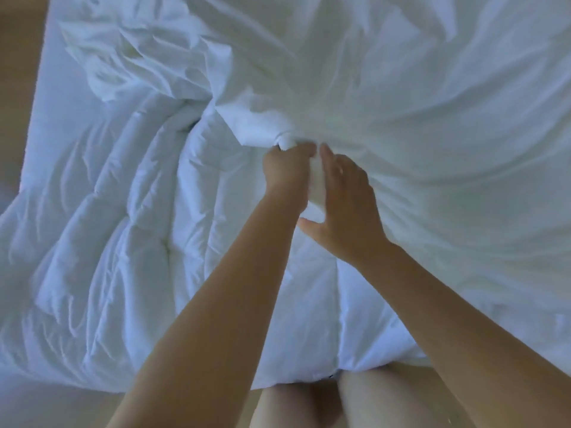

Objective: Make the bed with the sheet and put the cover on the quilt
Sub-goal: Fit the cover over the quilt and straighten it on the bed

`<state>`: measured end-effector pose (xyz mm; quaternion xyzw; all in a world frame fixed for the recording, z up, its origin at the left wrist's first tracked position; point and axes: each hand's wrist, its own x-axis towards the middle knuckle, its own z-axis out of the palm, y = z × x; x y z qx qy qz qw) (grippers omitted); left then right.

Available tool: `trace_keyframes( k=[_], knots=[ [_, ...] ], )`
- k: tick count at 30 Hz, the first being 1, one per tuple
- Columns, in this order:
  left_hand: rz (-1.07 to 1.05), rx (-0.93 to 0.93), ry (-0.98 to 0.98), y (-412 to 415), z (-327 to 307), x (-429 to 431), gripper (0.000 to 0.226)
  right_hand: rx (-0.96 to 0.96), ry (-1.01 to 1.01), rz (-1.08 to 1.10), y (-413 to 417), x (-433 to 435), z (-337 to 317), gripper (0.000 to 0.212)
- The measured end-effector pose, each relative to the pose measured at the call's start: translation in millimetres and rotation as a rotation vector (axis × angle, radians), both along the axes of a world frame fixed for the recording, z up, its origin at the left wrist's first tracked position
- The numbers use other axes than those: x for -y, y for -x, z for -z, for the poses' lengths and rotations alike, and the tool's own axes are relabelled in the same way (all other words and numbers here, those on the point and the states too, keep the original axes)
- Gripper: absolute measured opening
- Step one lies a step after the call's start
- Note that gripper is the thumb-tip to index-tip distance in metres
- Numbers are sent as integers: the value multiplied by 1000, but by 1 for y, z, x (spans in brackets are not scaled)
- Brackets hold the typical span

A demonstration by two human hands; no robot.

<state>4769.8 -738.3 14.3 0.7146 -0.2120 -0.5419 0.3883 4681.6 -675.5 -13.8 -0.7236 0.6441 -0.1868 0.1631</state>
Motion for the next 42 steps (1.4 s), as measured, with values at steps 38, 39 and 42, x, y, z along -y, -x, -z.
trace_keyframes(
  k=[38, 39, 42],
  knots=[
    [810, 722, -275, -377, 124, 194, 98, -182, -149, -224, -267, 213, 50, 76],
    [882, 767, -251, -371, 124, 193, 77, -172, -196, -204, -276, 217, 52, 75],
    [947, 642, -140, -348, 111, 173, 44, -147, -299, -40, -291, 234, 56, 74]
  ],
)
